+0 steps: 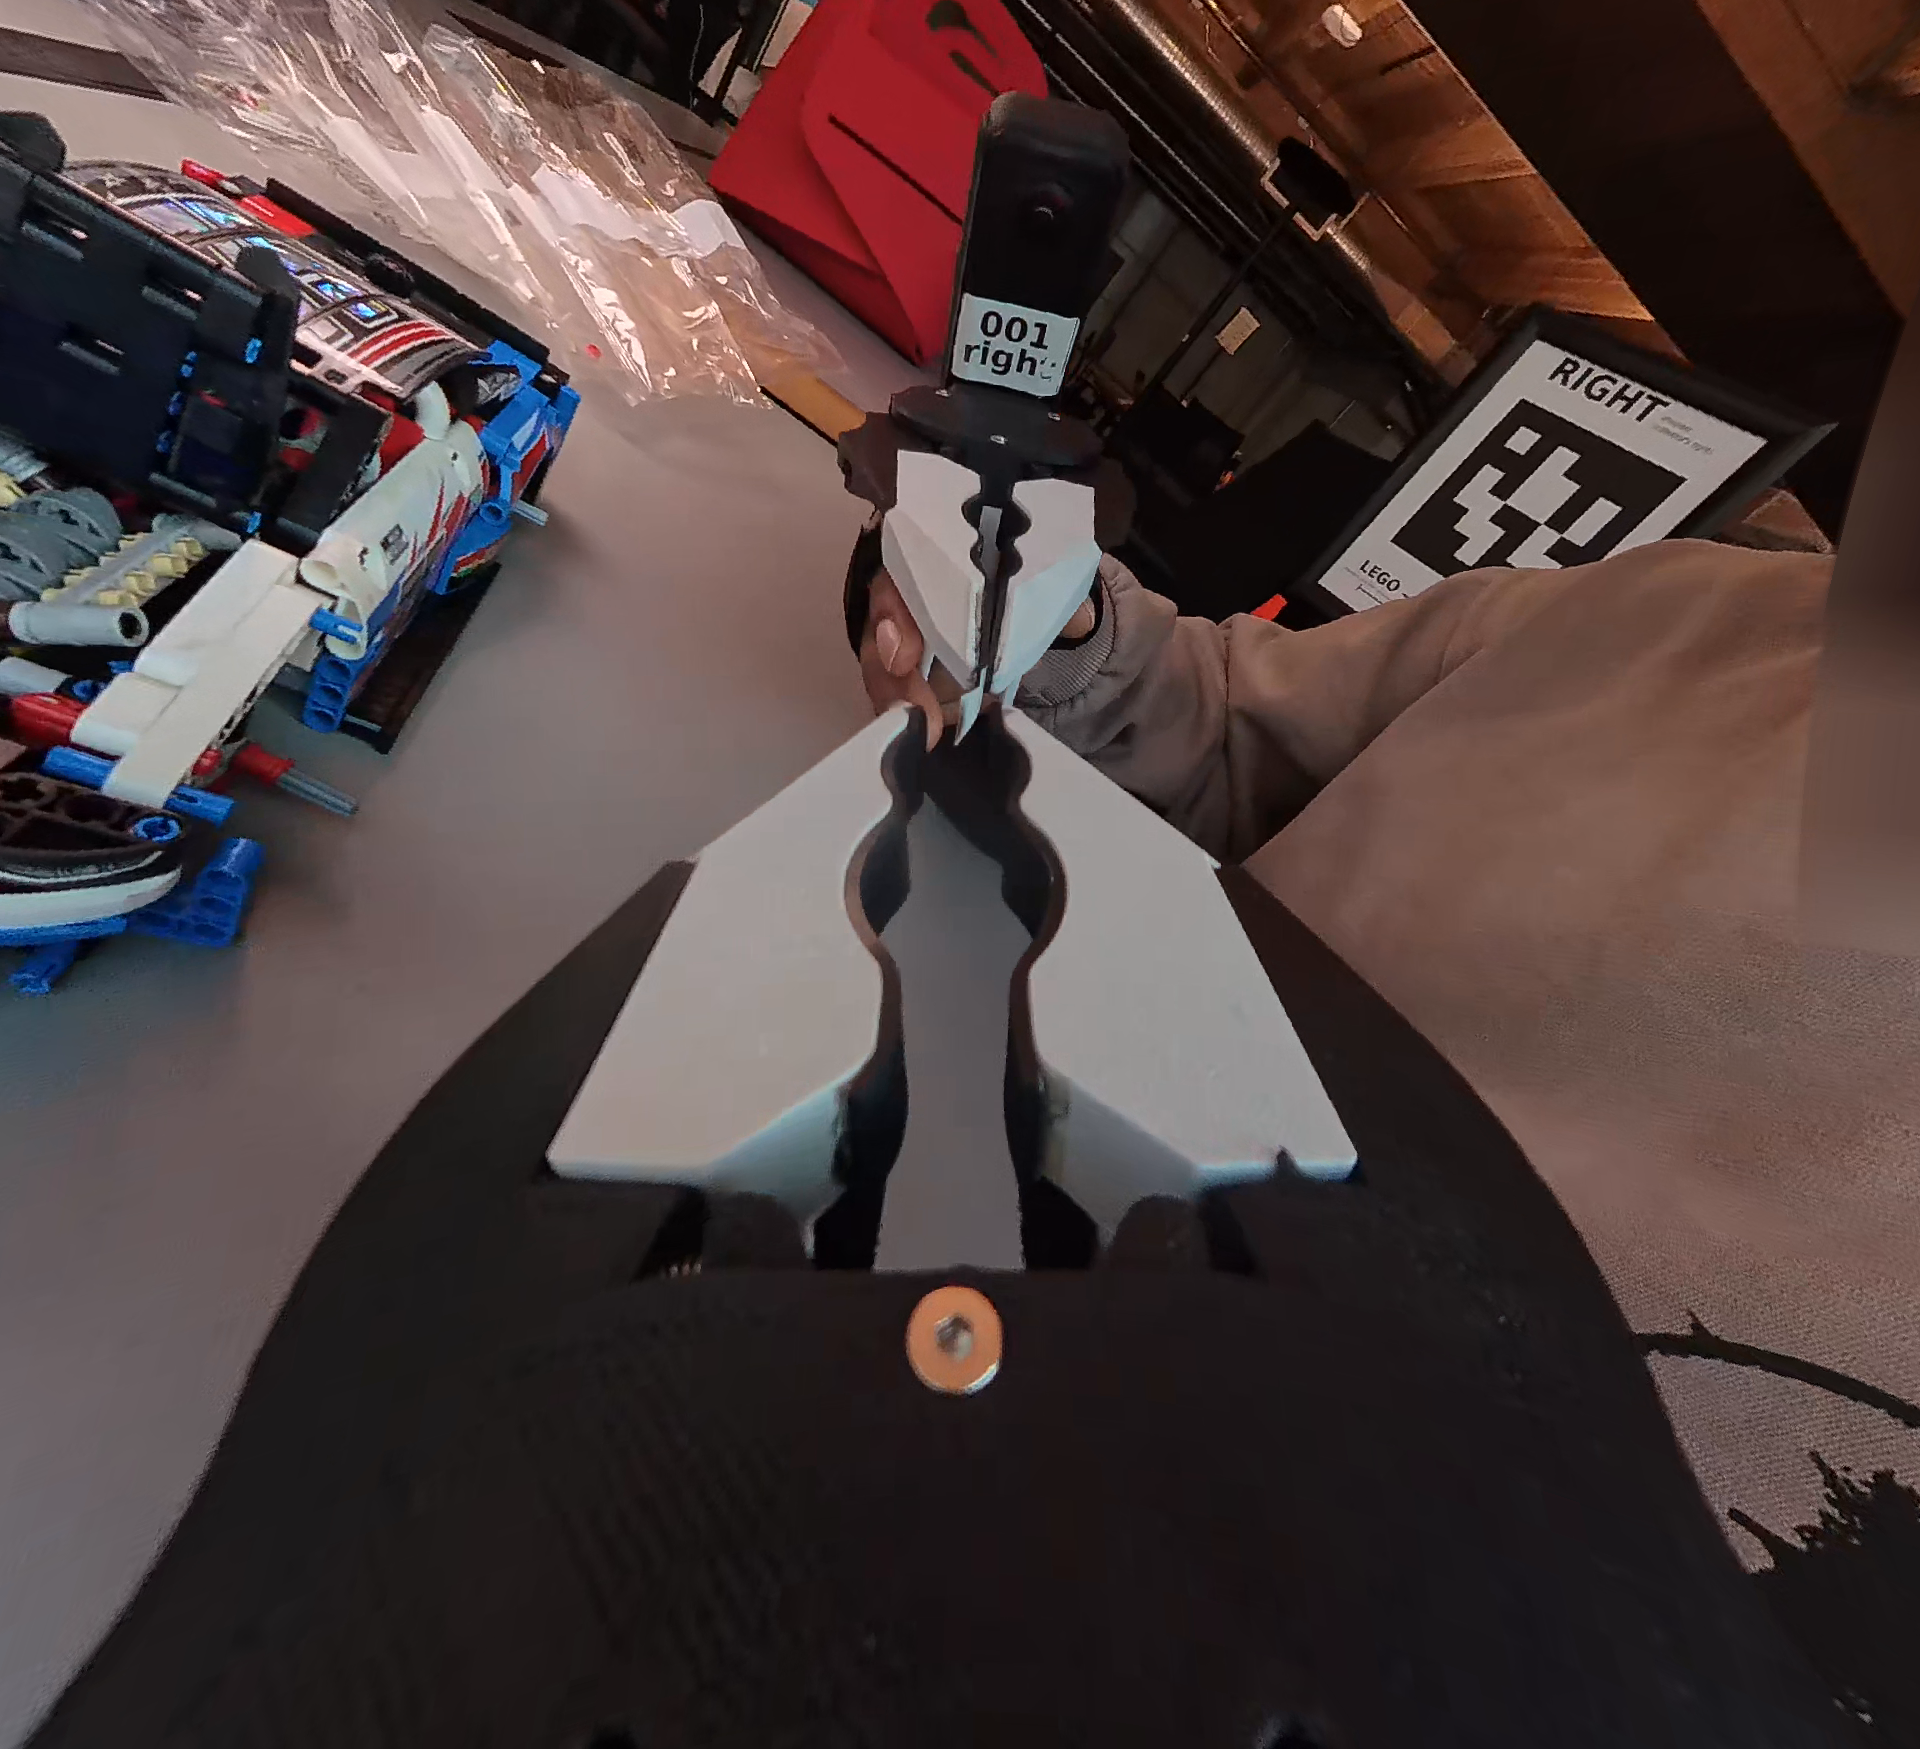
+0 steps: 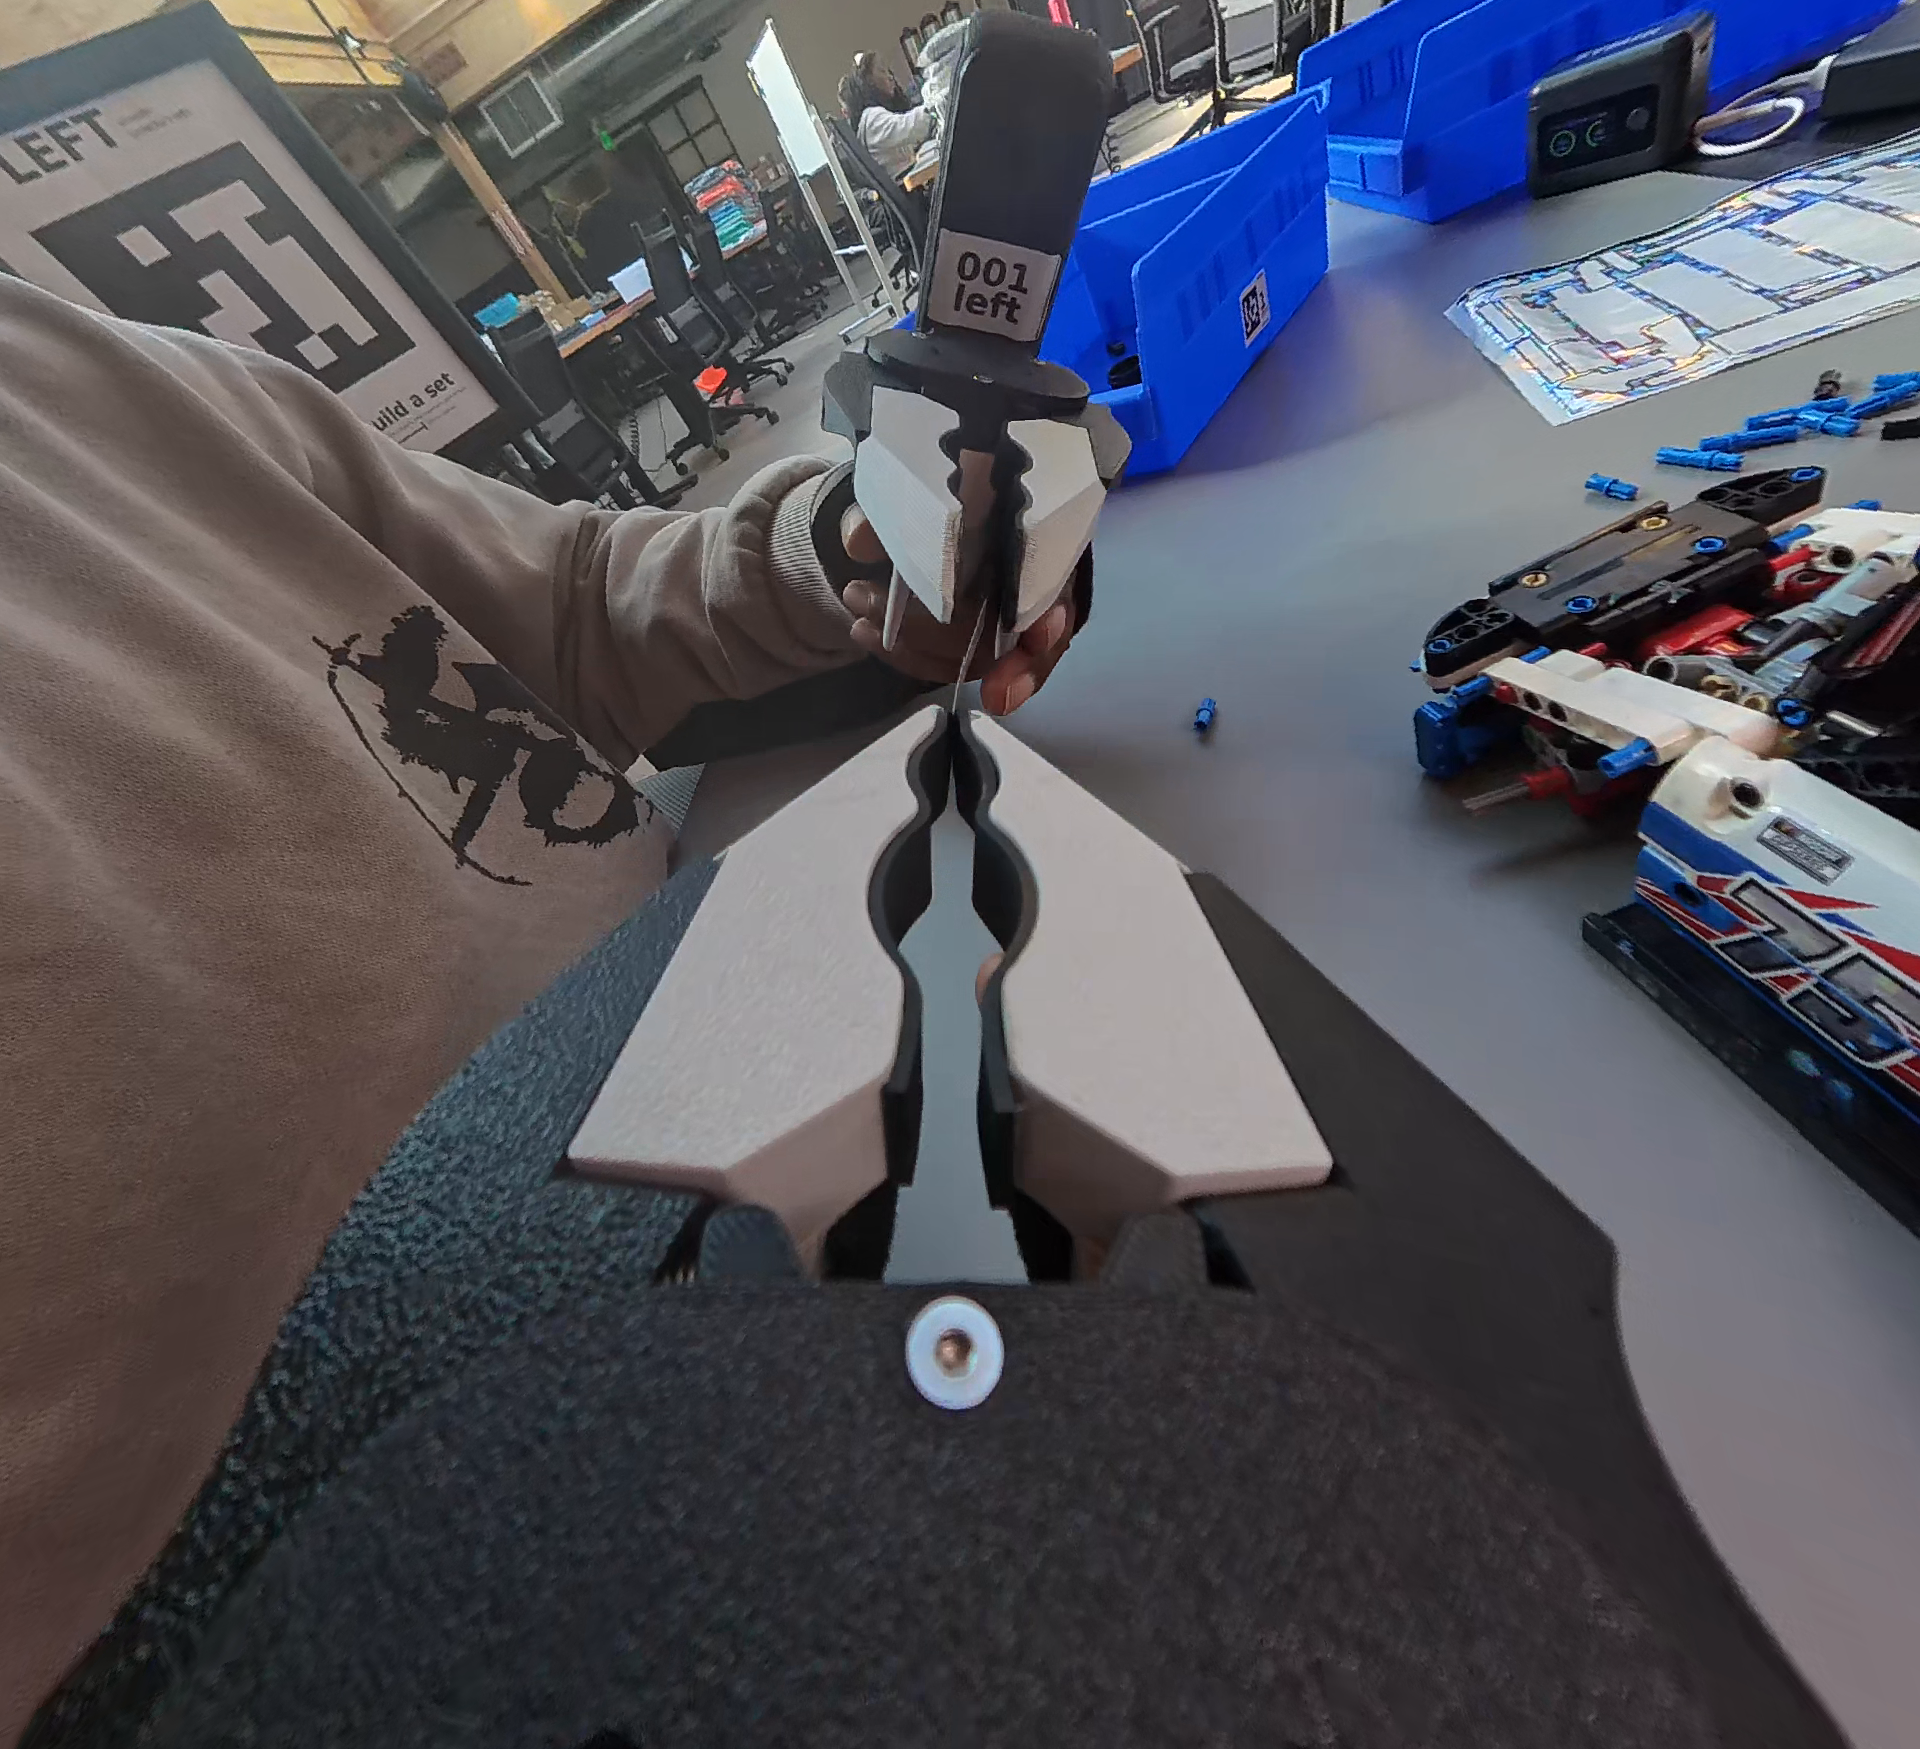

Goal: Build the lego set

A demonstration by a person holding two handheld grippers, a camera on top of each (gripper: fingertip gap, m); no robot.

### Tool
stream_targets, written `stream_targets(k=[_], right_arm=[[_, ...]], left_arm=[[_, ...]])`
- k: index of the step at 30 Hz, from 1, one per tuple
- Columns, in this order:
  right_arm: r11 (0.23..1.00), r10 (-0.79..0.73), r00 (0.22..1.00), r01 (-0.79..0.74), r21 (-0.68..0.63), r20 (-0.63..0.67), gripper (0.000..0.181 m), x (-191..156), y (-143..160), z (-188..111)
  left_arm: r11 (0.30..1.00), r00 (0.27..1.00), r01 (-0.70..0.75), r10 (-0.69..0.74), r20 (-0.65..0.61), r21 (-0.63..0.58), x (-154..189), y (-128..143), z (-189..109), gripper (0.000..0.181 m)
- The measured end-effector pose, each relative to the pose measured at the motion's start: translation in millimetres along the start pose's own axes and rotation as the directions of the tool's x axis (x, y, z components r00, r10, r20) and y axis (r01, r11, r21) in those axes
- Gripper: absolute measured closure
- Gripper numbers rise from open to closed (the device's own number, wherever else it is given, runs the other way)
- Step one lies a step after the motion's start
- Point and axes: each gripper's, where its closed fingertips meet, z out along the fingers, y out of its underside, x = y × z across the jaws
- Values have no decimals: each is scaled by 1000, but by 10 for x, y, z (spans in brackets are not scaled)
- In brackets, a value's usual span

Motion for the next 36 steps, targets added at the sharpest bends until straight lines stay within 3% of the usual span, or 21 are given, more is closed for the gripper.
stream_targets(k=[10,14,18,20,23,26,30,36], right_arm=[[1000,-9,1000,8,-23,-30,181,70,39,-8],[971,-169,982,150,-188,-89,166,197,219,-102],[801,-374,926,299,-519,-44,147,304,690,-155],[720,-425,905,338,-606,0,141,309,826,-87],[636,-451,893,334,-695,17,143,385,942,9],[584,-463,887,299,-755,-7,158,472,1006,39],[614,-447,890,235,-753,-86,164,464,1016,13],[692,-409,853,59,-719,-324,164,511,1040,-369]], left_arm=[[998,998,58,-56,42,-33,-90,85,32,181],[991,987,117,-109,118,-62,-217,170,38,181],[988,978,144,-135,160,-49,-330,151,-19,181],[987,974,154,-145,172,-39,-376,141,-44,181],[986,971,160,-150,183,-39,-405,143,-70,181],[984,967,169,-155,204,-53,-430,174,-81,181],[974,958,205,-180,223,-93,-458,296,-34,181],[958,950,250,-215,226,-141,-439,477,120,181]])
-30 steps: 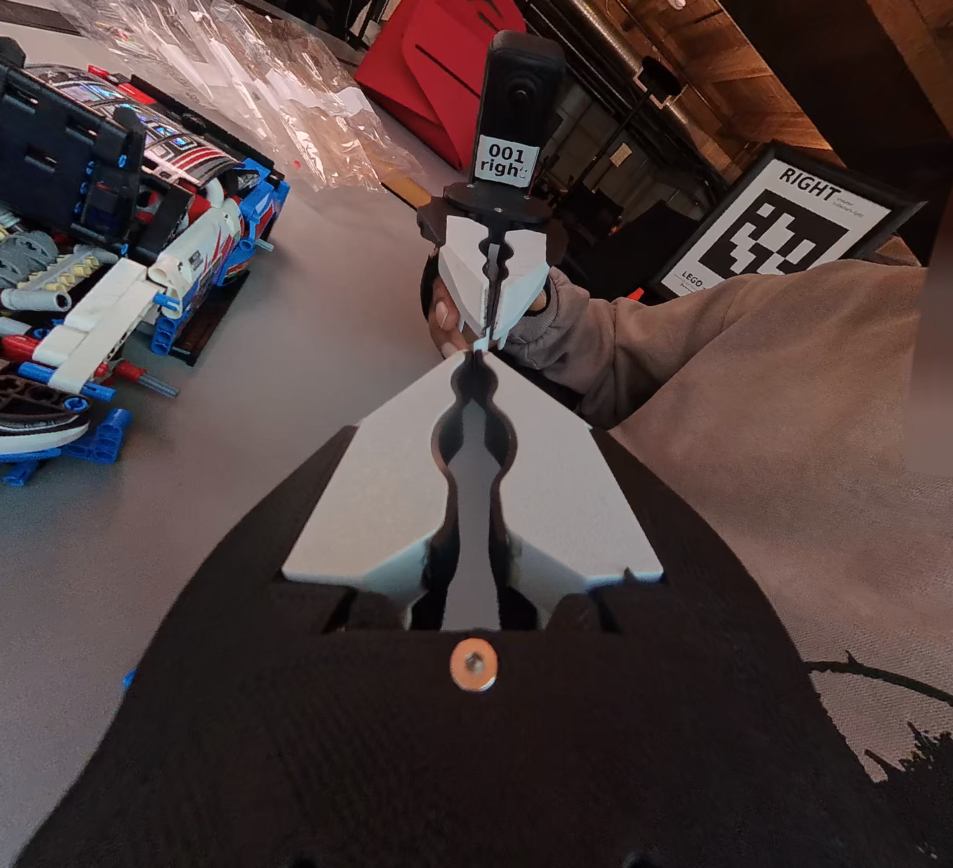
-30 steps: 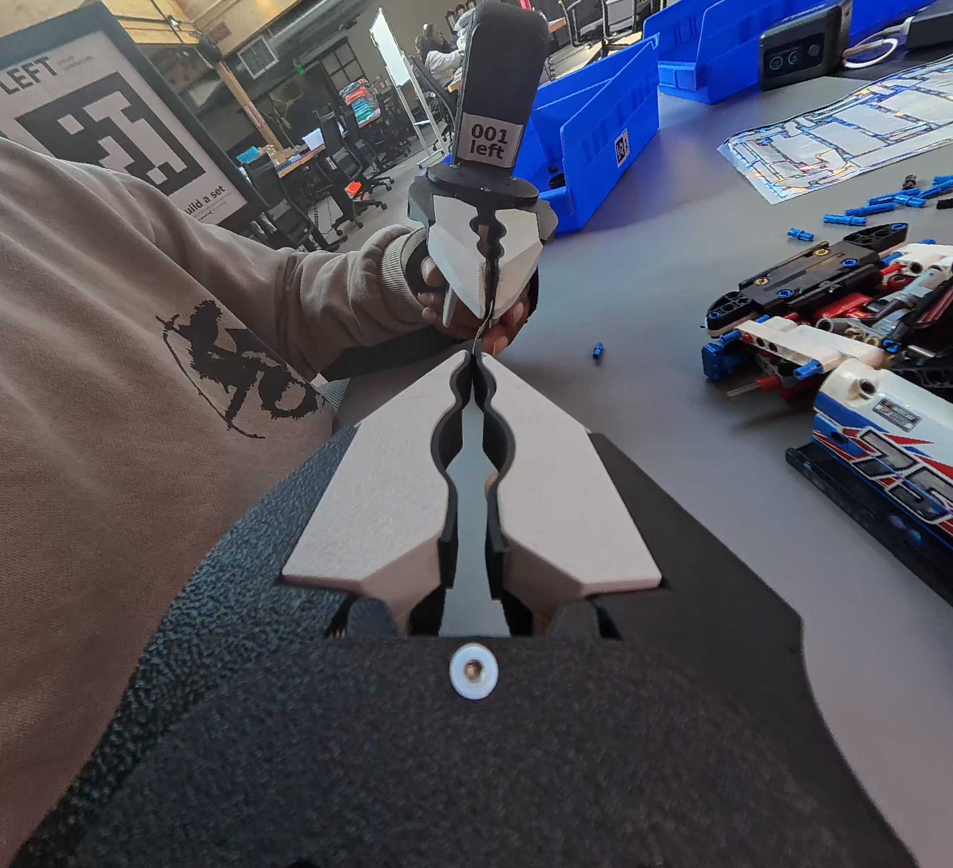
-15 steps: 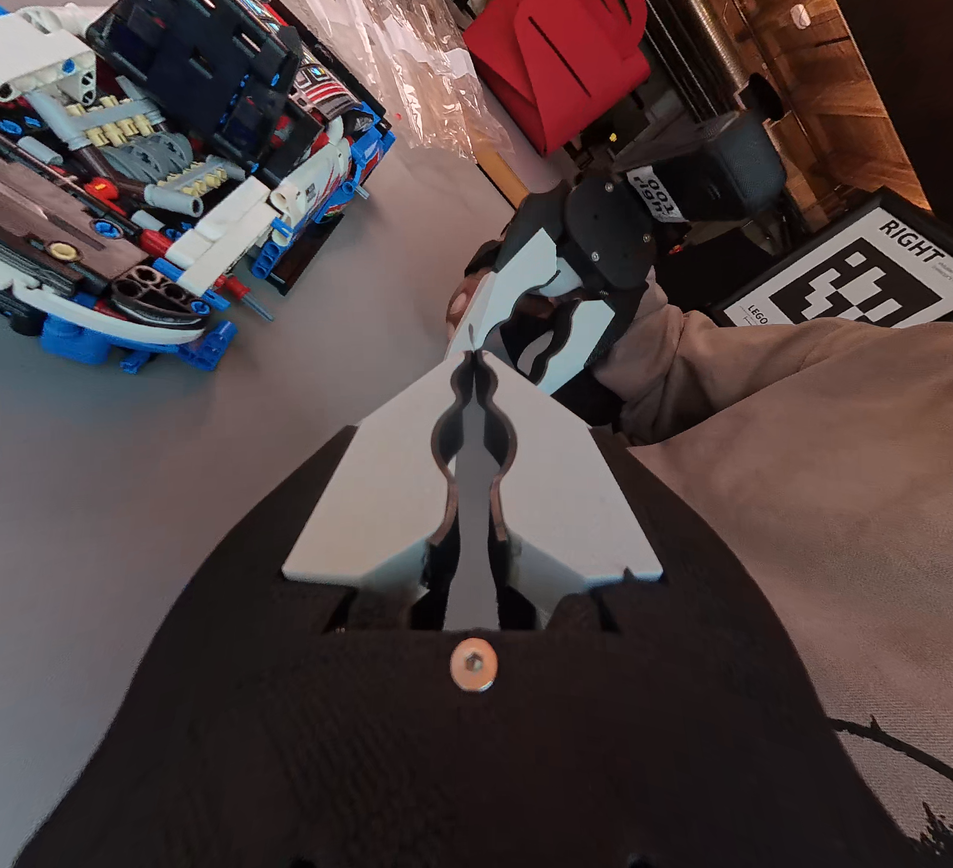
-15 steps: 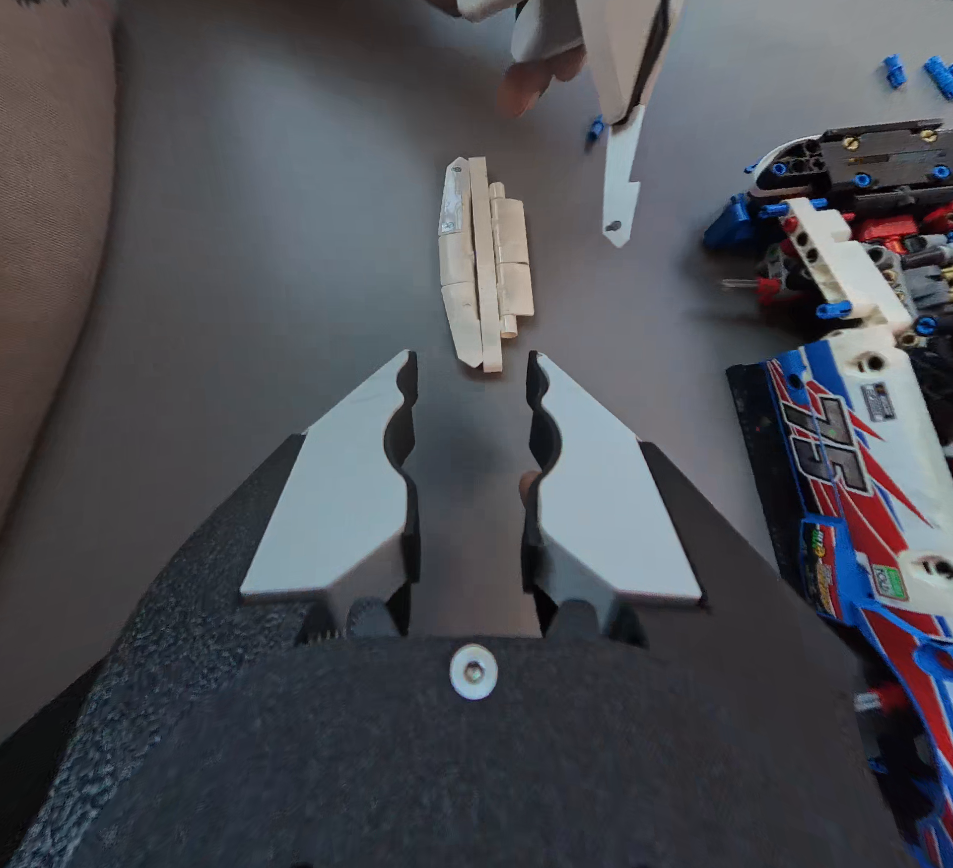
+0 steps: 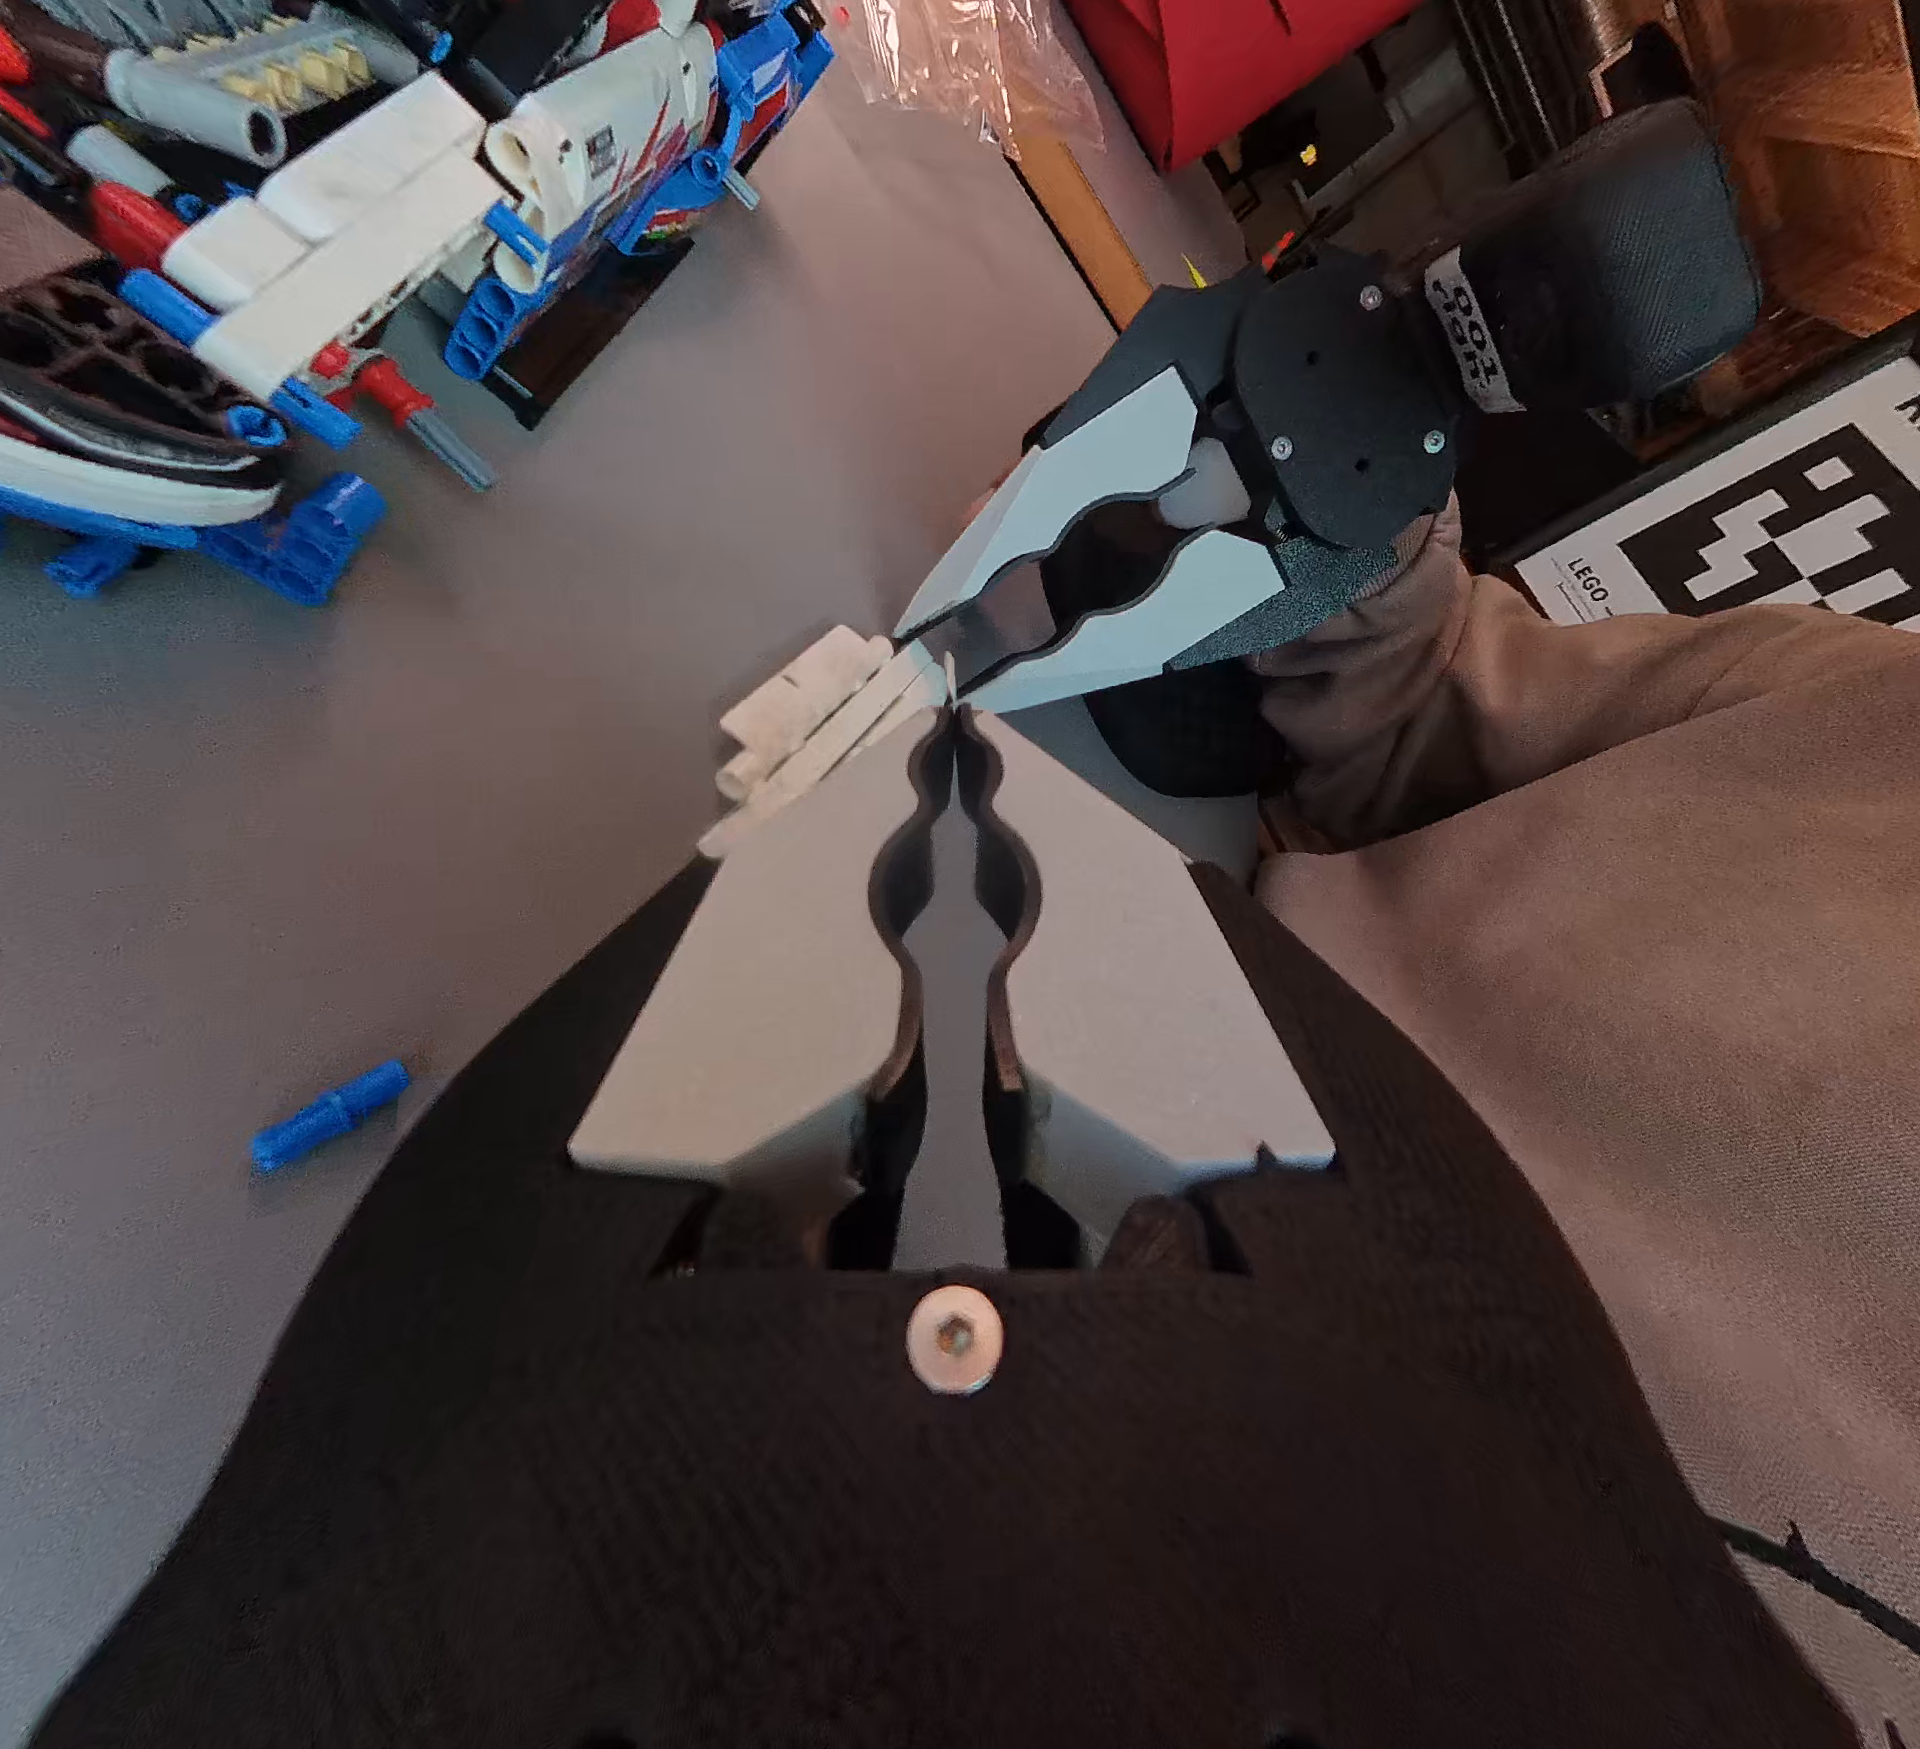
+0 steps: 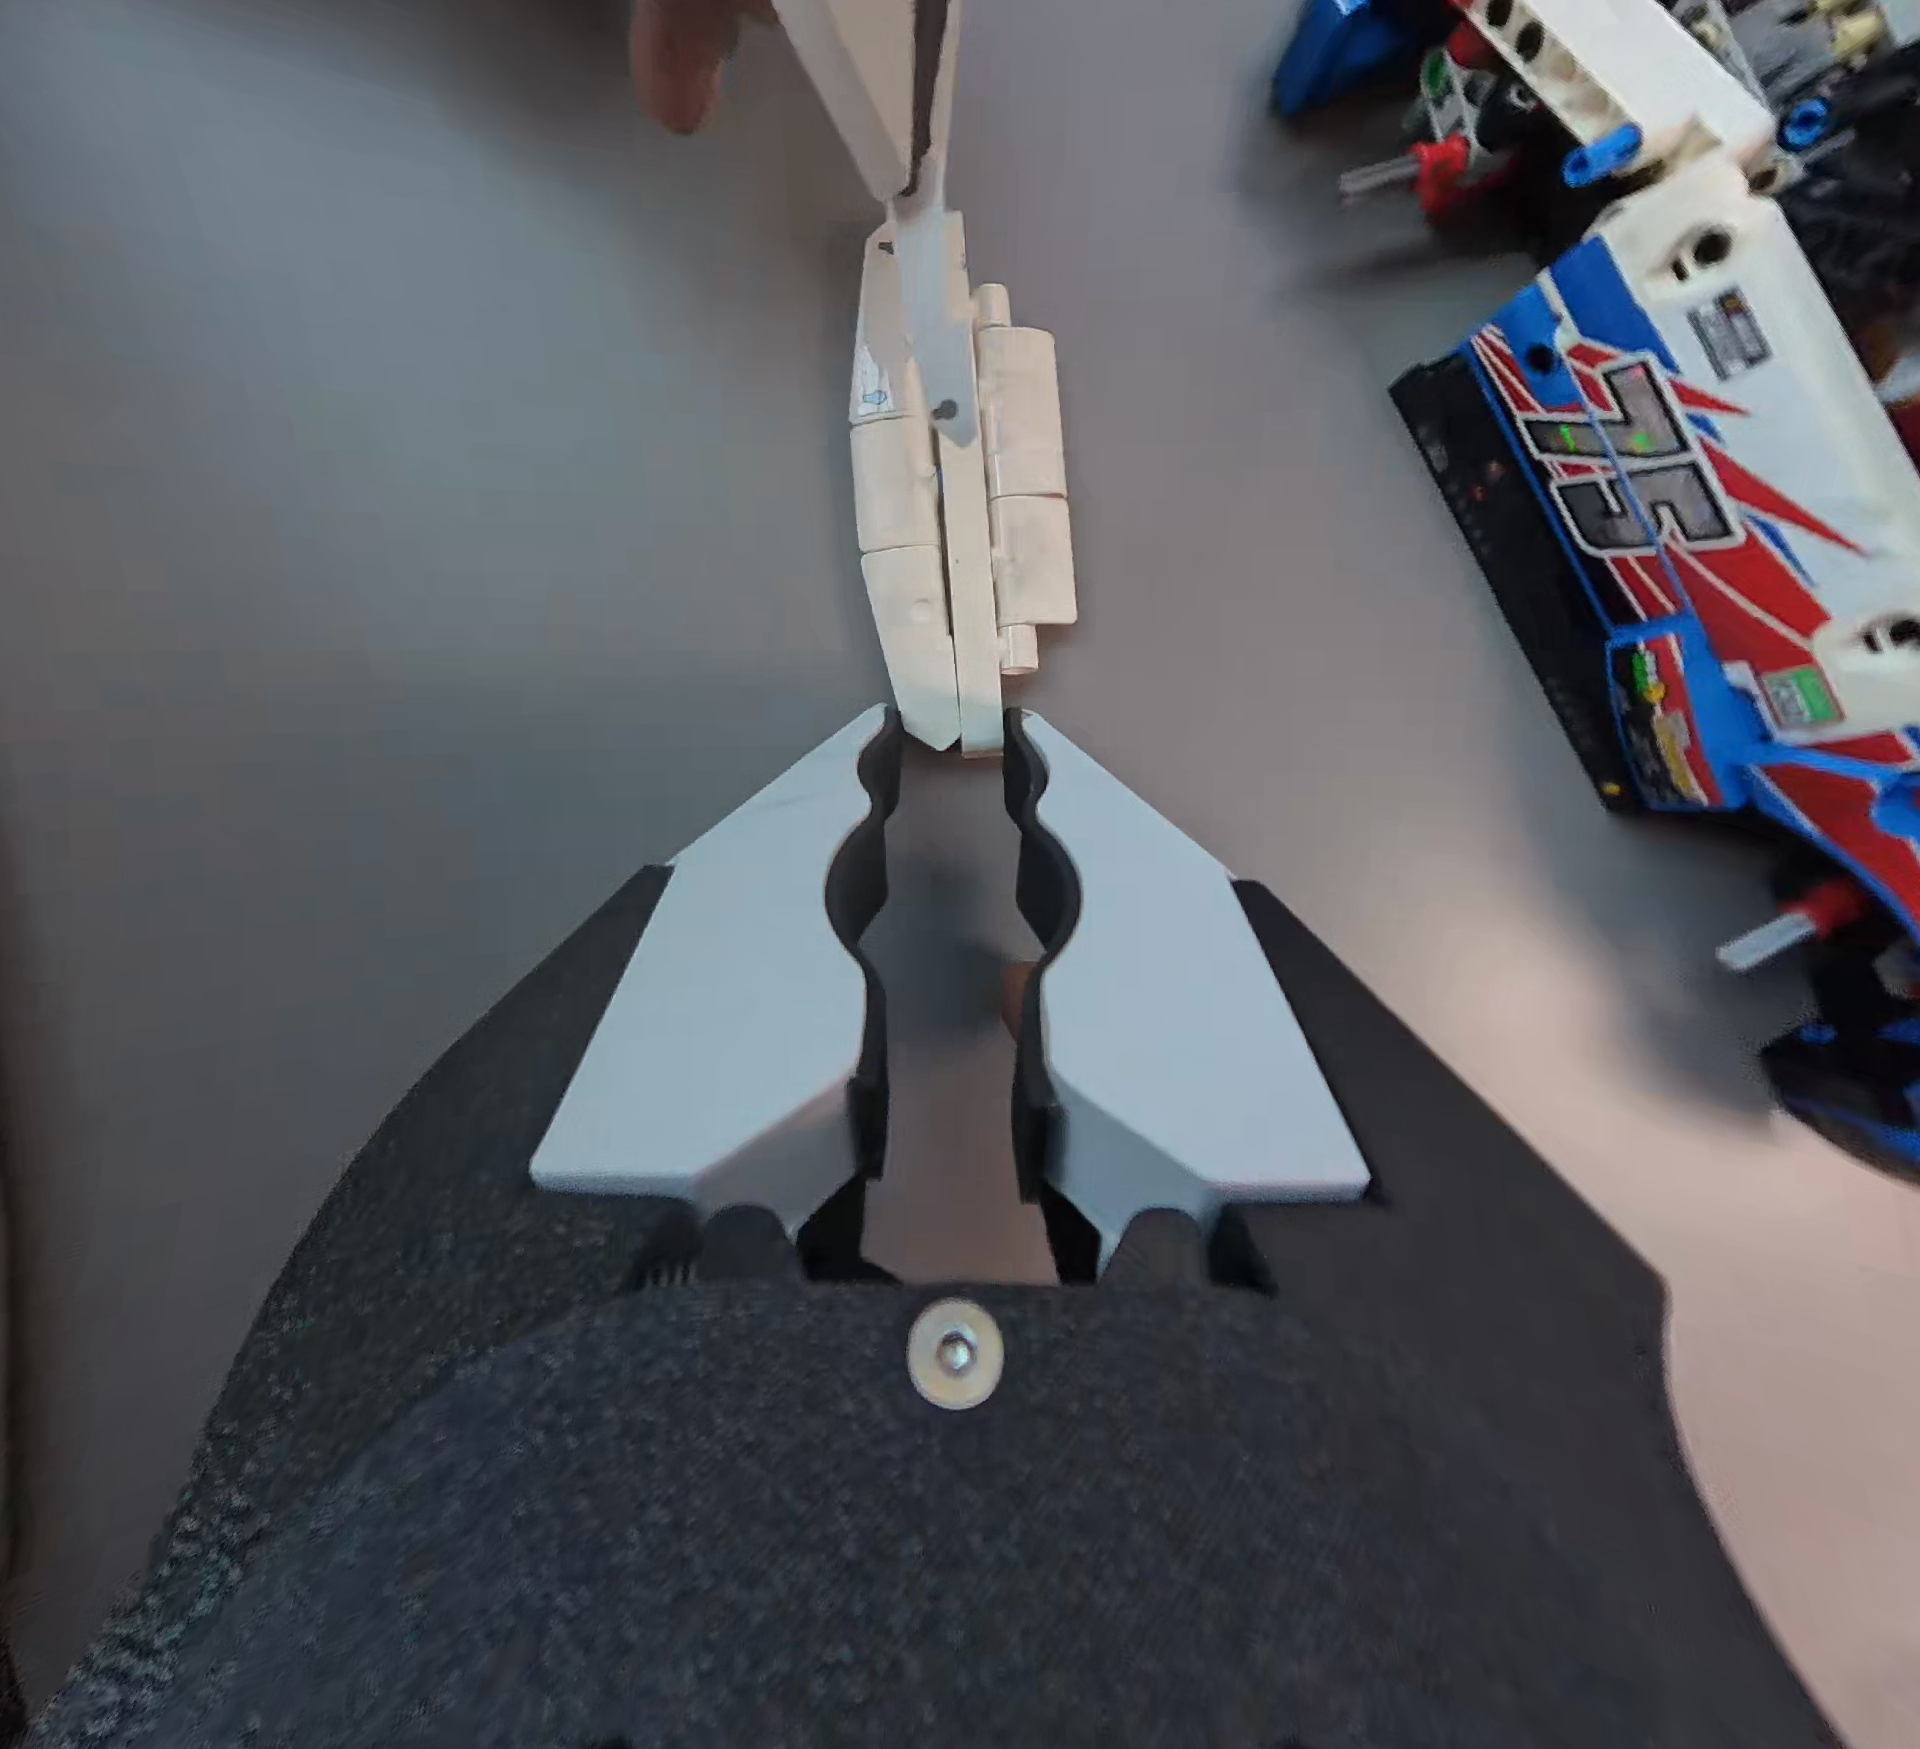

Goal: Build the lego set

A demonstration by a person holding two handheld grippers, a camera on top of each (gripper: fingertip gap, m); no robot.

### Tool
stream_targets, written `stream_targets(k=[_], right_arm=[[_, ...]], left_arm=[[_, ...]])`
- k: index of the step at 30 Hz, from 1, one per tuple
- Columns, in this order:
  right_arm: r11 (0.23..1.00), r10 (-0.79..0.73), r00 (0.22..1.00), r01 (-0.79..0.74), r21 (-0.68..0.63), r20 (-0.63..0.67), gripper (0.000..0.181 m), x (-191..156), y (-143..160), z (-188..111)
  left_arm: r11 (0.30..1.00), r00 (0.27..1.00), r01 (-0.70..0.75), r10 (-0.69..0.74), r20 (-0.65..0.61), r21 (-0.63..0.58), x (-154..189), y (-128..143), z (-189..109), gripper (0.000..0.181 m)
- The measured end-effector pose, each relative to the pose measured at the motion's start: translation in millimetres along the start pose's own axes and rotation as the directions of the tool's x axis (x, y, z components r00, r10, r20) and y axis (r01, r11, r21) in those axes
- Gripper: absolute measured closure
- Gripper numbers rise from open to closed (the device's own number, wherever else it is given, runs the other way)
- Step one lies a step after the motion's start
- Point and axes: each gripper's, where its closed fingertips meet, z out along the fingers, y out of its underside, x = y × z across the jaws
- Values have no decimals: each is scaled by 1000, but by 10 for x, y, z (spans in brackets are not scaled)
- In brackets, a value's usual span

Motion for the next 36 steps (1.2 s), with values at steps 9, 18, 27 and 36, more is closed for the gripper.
stream_targets(k=[9,18,27,36], right_arm=[[954,113,993,-115,276,22,154,165,-97,-393],[752,220,971,-228,618,91,158,618,-79,-685],[760,231,964,-261,595,128,159,536,-31,-674],[742,261,949,-315,592,177,159,543,-28,-678]], left_arm=[[981,985,173,-173,2,-89,44,139,332,181],[937,942,335,-333,34,-99,102,156,495,181],[902,904,425,-420,79,-71,15,222,515,181],[891,892,450,-446,77,-50,-36,207,523,181]])
